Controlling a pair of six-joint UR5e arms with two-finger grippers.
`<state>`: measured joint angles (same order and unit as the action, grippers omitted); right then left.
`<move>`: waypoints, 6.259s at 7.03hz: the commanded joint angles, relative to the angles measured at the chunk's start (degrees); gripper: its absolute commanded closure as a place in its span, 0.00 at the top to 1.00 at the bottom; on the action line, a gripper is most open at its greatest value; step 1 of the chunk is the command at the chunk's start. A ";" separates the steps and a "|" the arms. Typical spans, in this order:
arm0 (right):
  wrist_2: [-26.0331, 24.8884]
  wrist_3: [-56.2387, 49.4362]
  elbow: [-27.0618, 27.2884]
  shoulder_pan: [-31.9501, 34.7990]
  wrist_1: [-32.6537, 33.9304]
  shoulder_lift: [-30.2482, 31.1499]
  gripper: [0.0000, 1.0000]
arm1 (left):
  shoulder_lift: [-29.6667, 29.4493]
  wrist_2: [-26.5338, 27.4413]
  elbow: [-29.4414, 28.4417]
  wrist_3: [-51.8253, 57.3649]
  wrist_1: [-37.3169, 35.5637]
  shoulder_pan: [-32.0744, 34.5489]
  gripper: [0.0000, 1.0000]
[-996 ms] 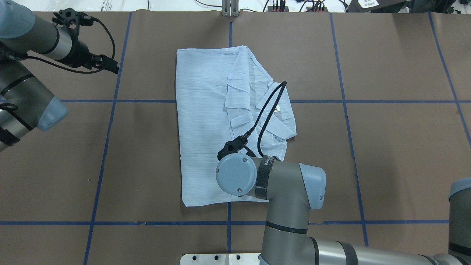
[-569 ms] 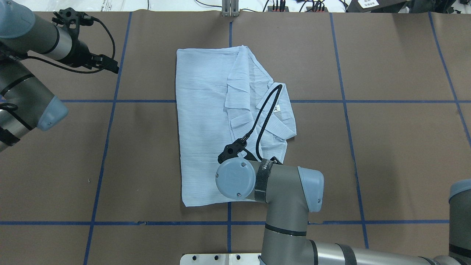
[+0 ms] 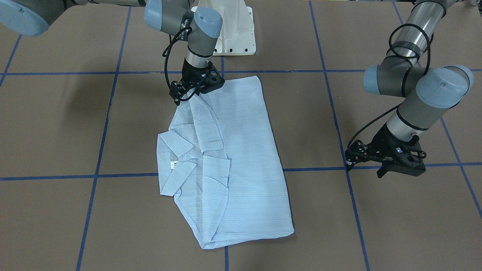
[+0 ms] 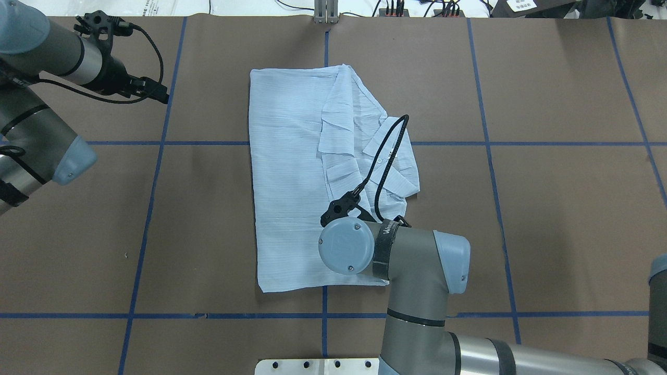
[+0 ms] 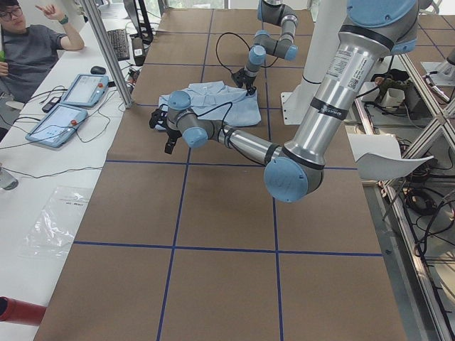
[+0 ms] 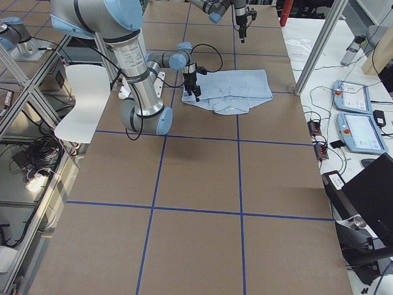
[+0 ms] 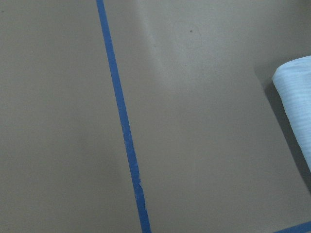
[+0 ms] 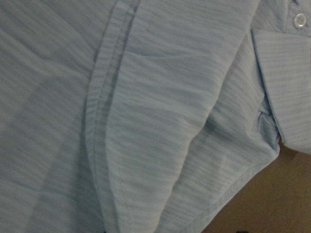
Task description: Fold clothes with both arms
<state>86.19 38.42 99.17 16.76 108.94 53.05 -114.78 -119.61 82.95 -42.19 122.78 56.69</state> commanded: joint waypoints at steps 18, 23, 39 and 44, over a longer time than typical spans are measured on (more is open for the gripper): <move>0.20 4.04 -21.65 9.25 -13.41 -13.94 0.99 | 0.70 -1.59 0.54 0.00 0.18 -0.53 1.00; -0.15 4.12 -22.79 9.17 -12.79 -14.03 0.99 | 0.70 -1.59 1.25 -0.09 -0.09 -0.53 1.00; 2.67 5.97 -23.40 10.41 -15.25 -14.55 0.99 | 0.79 -1.59 0.81 0.09 -0.18 -1.14 1.00; 0.03 4.91 -24.90 10.40 -14.73 -14.73 0.99 | 0.79 -1.59 0.54 0.09 0.00 -1.49 1.00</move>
<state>86.72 43.60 74.40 27.08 94.01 38.28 -113.99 -121.20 83.52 -42.10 122.75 55.29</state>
